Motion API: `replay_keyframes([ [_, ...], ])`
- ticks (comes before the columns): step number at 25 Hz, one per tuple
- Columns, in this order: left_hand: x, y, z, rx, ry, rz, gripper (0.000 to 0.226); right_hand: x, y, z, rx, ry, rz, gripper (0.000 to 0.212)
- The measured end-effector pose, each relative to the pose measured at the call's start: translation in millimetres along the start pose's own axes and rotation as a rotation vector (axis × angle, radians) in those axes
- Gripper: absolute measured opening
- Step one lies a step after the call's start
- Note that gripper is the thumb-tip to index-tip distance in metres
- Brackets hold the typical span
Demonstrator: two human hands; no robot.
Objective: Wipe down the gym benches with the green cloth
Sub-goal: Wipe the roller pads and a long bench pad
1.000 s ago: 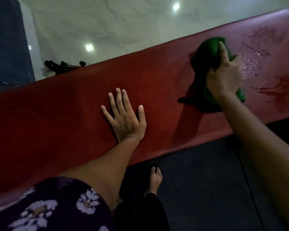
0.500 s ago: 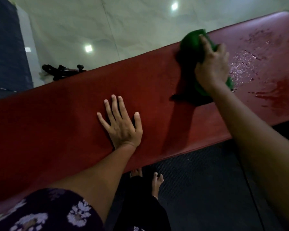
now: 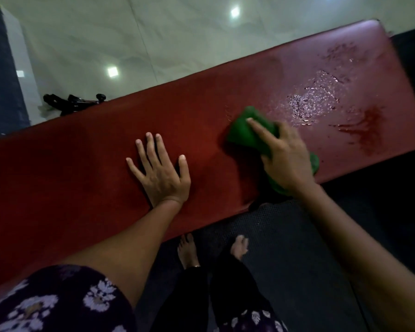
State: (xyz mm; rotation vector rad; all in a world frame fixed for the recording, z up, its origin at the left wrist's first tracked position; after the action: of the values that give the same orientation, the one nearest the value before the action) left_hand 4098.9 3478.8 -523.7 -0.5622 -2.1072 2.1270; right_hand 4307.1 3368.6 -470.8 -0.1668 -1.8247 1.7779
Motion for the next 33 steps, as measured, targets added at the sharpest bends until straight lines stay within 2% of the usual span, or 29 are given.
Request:
replay_keyframes([
  [3, -1, -2, -1, 0.012, -0.006, 0.000, 0.066, -33, -9, -4, -0.092, 0.397, -0.061, 0.067],
  [5, 1, -4, -2, 0.023, -0.006, 0.007, 0.066, -11, -3, -5, -0.114, 0.432, -0.035, 0.070],
  [9, 0, -8, -9, 0.022, -0.021, -0.002, 0.067, 35, 14, 24, 0.010, 0.021, -0.080, 0.078],
  [11, 1, -10, -9, 0.025, -0.032, 0.002, 0.068, 14, 10, 35, 0.016, -0.161, -0.038, 0.077],
  [12, 2, -11, -7, 0.027, -0.034, 0.000, 0.069, -6, 5, 36, 0.008, -0.169, -0.039, 0.075],
  [15, -3, -19, -11, 0.086, -0.072, -0.010, 0.064, -71, -19, 27, -0.065, 0.099, -0.082, 0.072],
  [17, -23, -26, -22, 0.137, -0.224, 0.027, 0.061, -96, -26, 18, -0.105, 0.362, -0.134, 0.069],
  [18, -38, -28, -27, 0.138, -0.292, 0.050, 0.060, -89, -26, 14, -0.124, 0.433, -0.148, 0.069],
  [19, -56, -29, -30, 0.131, -0.307, 0.064, 0.058, -74, -23, 14, -0.124, 0.414, -0.162, 0.069],
  [21, -95, -23, -22, 0.119, -0.164, 0.057, 0.058, -46, -11, 25, -0.042, 0.139, -0.155, 0.070],
  [23, -134, -10, -7, 0.137, 0.018, 0.085, 0.062, -58, -14, 24, 0.008, -0.083, -0.089, 0.069],
  [24, -151, -3, 0, 0.151, 0.063, 0.093, 0.063, -80, -24, 11, -0.019, -0.067, -0.058, 0.069],
  [25, -164, 5, 4, 0.157, 0.080, 0.084, 0.064, -105, -36, -4, -0.063, 0.029, -0.027, 0.067],
  [27, -175, 15, 6, 0.132, 0.069, 0.034, 0.068, -146, -60, -38, -0.104, 0.354, -0.063, 0.063],
  [29, -173, 20, 8, 0.085, 0.055, 0.001, 0.071, -148, -61, -53, -0.109, 0.542, -0.139, 0.062],
  [30, -170, 23, 8, 0.074, 0.051, 0.000, 0.071, -132, -54, -53, -0.091, 0.522, -0.126, 0.062],
  [31, -168, 25, 11, 0.073, 0.050, 0.005, 0.071, -113, -46, -49, -0.047, 0.422, -0.101, 0.062],
  [33, -168, 27, 17, 0.065, 0.047, -0.003, 0.071, -86, -31, -35, 0.044, 0.076, -0.065, 0.066],
])
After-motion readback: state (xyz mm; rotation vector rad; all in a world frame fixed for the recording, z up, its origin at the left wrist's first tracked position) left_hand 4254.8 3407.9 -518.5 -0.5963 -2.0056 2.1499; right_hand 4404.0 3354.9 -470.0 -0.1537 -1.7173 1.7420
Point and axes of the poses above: each hand's wrist, its own z-axis away from the middle knuckle, its own y-axis out of the palm, x = y × z, the point moved 1 cm from there along -z, towards the middle knuckle, and after that the axes turned 4 degrees about -z, right-handed, at the moved point
